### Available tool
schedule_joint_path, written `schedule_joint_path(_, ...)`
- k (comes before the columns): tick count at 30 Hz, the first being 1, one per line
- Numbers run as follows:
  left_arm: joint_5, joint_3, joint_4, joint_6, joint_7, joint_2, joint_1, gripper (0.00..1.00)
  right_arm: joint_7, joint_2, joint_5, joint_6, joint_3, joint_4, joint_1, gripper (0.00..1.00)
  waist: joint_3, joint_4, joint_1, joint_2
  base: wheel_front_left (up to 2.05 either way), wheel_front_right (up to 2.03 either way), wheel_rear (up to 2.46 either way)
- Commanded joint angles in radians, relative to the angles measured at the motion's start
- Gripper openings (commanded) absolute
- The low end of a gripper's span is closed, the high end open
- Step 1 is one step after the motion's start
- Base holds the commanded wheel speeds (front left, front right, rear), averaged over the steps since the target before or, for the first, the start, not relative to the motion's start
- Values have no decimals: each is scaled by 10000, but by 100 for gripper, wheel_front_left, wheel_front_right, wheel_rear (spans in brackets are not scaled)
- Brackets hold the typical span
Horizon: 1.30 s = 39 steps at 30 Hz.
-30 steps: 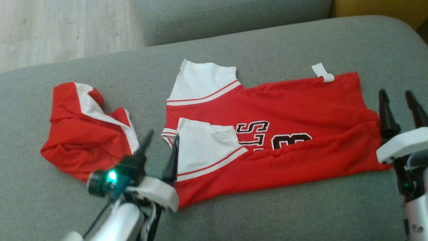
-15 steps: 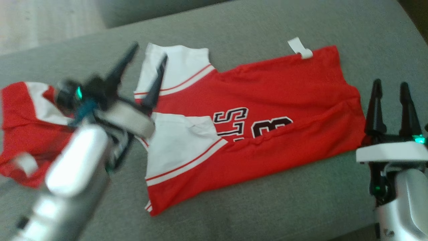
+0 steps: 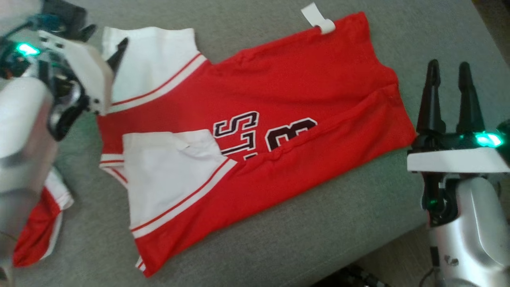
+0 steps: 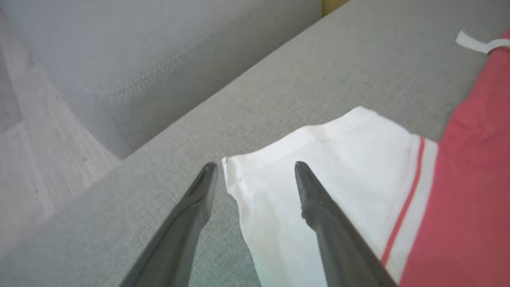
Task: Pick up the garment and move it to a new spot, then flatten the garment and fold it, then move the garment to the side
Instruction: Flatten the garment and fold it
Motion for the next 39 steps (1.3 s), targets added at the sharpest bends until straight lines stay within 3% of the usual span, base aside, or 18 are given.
schedule_joint_path(1,-151,299,-125,22,116,529,-629,100,-91,-29,84,-7,238,-412,-331,100,318,-301,-2,0,0,0,0)
schedule_joint_path(7,-615,-2,983,19,322,1157,-1364,100,-92,-27,975,-7,664,-561,-487,100,853,-703,-2,0,0,0,0)
schedule_joint_path(20,-2038,-1055,1061,18,837,969,-1743,100,-93,-27,959,-7,424,-362,-624,100,964,-648,-2,0,0,0,0)
schedule_joint_path(21,-2188,-1150,1041,18,980,951,-1728,57,-93,-27,930,-7,452,-352,-651,100,964,-638,-2,0,0,0,0)
schedule_joint_path(22,-2397,-1273,977,18,1190,928,-1680,0,-93,-27,882,-7,485,-338,-677,100,955,-626,-2,0,0,0,0)
schedule_joint_path(25,-2931,-1589,589,18,1371,966,-1571,0,-93,-26,646,-7,500,-218,-744,100,839,-519,-2,0,0,0,0)
schedule_joint_path(30,-3082,-1655,380,18,504,836,-1670,0,-93,-26,210,-7,254,56,-1050,100,596,-148,-2,0,0,0,0)
schedule_joint_path(35,-3094,-1541,236,19,-1198,291,-1706,0,227,-111,-997,-7,-123,270,-1642,100,137,656,-2,0,0,0,0)
schedule_joint_path(39,-2598,-1867,-163,19,-2512,26,-1552,0,1121,-613,-1713,-7,-130,391,-2075,100,-201,1368,-2,0,0,0,0)
